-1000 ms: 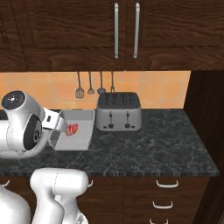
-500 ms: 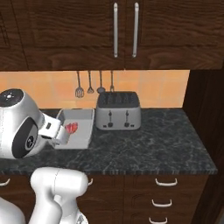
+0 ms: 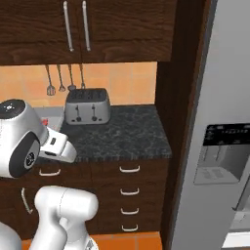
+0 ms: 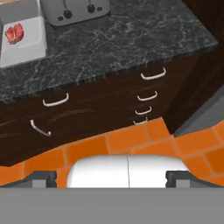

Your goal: Place one squash and one steak in each tupperware on the nearby counter, to pack two identical lunches.

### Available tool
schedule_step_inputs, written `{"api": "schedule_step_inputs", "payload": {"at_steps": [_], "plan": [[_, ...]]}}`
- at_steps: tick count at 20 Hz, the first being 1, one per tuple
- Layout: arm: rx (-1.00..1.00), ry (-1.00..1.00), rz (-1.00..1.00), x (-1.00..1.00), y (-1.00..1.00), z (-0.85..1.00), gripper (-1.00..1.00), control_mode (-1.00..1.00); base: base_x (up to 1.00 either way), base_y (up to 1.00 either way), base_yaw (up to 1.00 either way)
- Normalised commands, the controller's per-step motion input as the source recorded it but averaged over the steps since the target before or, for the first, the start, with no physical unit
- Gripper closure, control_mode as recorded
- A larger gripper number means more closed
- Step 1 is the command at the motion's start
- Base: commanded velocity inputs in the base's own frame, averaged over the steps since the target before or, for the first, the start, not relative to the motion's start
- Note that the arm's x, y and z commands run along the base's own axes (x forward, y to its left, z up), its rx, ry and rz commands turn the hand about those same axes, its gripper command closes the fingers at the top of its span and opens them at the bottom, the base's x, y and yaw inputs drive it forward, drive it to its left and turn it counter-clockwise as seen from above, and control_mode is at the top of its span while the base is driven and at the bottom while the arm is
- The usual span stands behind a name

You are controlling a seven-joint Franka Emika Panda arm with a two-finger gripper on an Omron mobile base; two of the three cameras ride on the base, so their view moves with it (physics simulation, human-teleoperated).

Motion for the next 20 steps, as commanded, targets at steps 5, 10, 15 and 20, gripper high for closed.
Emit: {"api": "schedule_step_inputs", "payload": {"at_steps": [5,10,15,20], "plan": [[0.0,0.0,0.0,0.0,0.0,0.0,-1.0,1.0,-0.56,-1.0,-0.13],[0.0,0.0,0.0,0.0,0.0,0.0,-1.0,1.0,0.11,-1.0,-0.09],[0.0,0.0,0.0,0.0,0.0,0.0,-1.0,1.0,0.51,-1.0,0.0],[0.0,0.0,0.0,0.0,0.0,0.0,-1.0,1.0,0.45,-1.0,0.0]]}}
